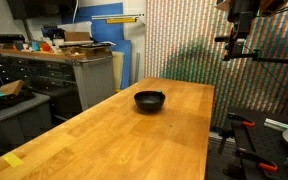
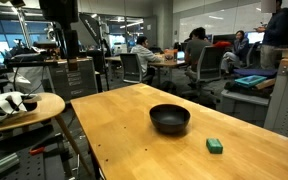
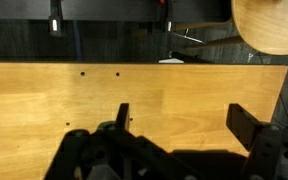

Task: Put the green block in the bowl

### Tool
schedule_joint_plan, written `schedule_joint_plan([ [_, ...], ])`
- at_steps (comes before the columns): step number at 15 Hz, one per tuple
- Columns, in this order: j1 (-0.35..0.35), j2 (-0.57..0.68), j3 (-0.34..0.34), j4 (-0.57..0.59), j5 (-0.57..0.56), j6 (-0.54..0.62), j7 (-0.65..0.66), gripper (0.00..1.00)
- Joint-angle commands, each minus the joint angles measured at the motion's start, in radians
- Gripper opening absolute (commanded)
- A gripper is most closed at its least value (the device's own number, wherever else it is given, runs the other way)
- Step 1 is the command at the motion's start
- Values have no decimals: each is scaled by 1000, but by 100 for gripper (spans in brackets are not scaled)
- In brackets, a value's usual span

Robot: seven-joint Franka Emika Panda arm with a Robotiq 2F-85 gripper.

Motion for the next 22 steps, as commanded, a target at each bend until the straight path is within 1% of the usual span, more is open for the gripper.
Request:
schedule_joint_plan([
  [1, -12, 8, 17, 4, 6, 8, -3, 100],
  [5, -12, 60, 35, 23, 10, 53, 15, 100],
  [9, -29, 155, 44, 41, 9, 144, 63, 100],
  [17, -51, 417, 41, 150, 8, 390, 137, 100],
  [22, -93, 602, 38, 270, -13, 506, 196, 100],
])
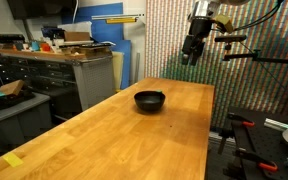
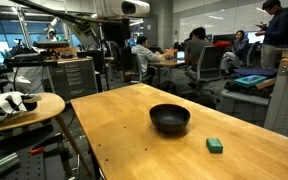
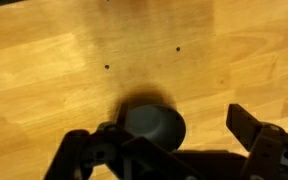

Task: Put the green block in the bowl

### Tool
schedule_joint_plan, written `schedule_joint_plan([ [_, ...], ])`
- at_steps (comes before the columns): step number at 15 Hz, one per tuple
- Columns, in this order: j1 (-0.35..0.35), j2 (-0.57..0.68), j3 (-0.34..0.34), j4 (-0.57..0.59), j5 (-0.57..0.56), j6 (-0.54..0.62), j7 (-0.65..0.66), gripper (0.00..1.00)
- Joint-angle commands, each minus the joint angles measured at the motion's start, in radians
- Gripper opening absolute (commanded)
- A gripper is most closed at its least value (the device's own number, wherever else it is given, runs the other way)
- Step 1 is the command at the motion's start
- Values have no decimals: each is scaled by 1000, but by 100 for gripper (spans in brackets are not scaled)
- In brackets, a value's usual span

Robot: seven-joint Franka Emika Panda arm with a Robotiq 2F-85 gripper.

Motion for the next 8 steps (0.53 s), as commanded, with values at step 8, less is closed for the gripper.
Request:
schedule_joint_plan([
  [8, -90, 420, -13, 334, -19, 145, 81, 100],
])
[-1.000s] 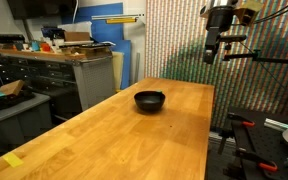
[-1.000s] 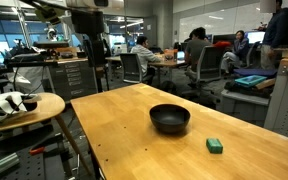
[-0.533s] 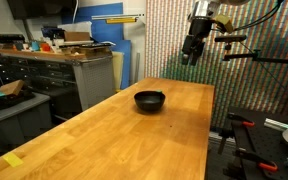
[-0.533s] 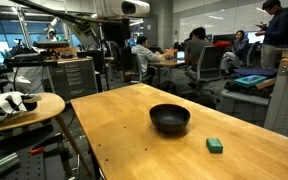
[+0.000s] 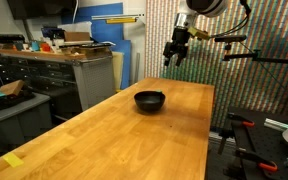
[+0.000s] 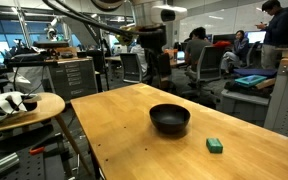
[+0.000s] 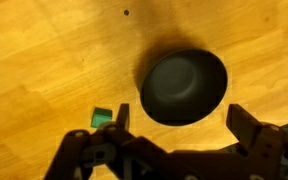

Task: Put the green block in the bowl

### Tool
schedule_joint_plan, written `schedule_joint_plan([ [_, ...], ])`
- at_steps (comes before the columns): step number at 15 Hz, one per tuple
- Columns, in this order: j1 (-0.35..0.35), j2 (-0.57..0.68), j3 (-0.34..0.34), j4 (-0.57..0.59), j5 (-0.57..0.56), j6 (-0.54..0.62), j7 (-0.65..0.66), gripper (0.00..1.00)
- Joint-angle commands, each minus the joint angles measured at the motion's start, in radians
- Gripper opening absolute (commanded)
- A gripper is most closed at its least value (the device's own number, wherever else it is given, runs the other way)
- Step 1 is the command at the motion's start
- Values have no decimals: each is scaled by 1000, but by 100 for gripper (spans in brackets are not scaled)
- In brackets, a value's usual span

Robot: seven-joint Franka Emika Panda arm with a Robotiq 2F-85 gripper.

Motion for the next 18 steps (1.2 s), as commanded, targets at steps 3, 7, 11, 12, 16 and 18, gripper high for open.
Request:
schedule_joint_plan([
  [3, -40, 228, -18, 201, -18, 14, 39, 100],
  [7, -65, 361, -29, 319, -9, 4, 44, 100],
  [11, -85, 470, -32, 420, -2, -7, 62, 100],
  [12, -90, 496, -33, 441, 0, -8, 68, 100],
  [16, -109, 584, -35, 511, 7, -15, 96, 100],
  [18, -119, 623, -35, 538, 8, -17, 105, 100],
])
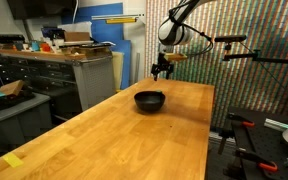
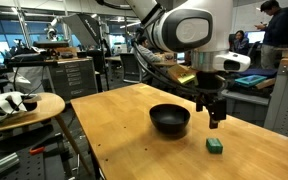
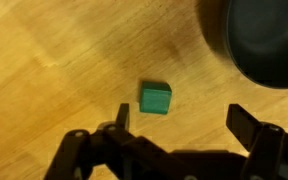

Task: Put the green block in the bowl

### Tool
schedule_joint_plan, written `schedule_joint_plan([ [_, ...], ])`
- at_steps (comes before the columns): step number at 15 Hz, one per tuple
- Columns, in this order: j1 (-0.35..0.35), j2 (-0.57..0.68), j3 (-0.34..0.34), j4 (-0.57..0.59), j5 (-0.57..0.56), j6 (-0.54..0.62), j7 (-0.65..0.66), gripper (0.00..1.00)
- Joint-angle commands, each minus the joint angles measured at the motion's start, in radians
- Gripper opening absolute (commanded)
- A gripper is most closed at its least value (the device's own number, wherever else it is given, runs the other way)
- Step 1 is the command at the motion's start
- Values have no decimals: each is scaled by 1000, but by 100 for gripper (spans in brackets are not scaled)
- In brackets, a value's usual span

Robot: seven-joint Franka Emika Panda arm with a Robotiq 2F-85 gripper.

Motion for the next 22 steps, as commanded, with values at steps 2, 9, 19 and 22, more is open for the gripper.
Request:
schedule_joint_plan([
  [2, -27, 100, -1, 105, 10, -32, 26, 100],
  [9, -61, 200, 12, 188, 24, -43, 18, 100],
  [19, -68, 297, 26, 270, 21, -64, 8, 66],
  [22, -69, 293, 25, 270, 20, -62, 6, 41],
])
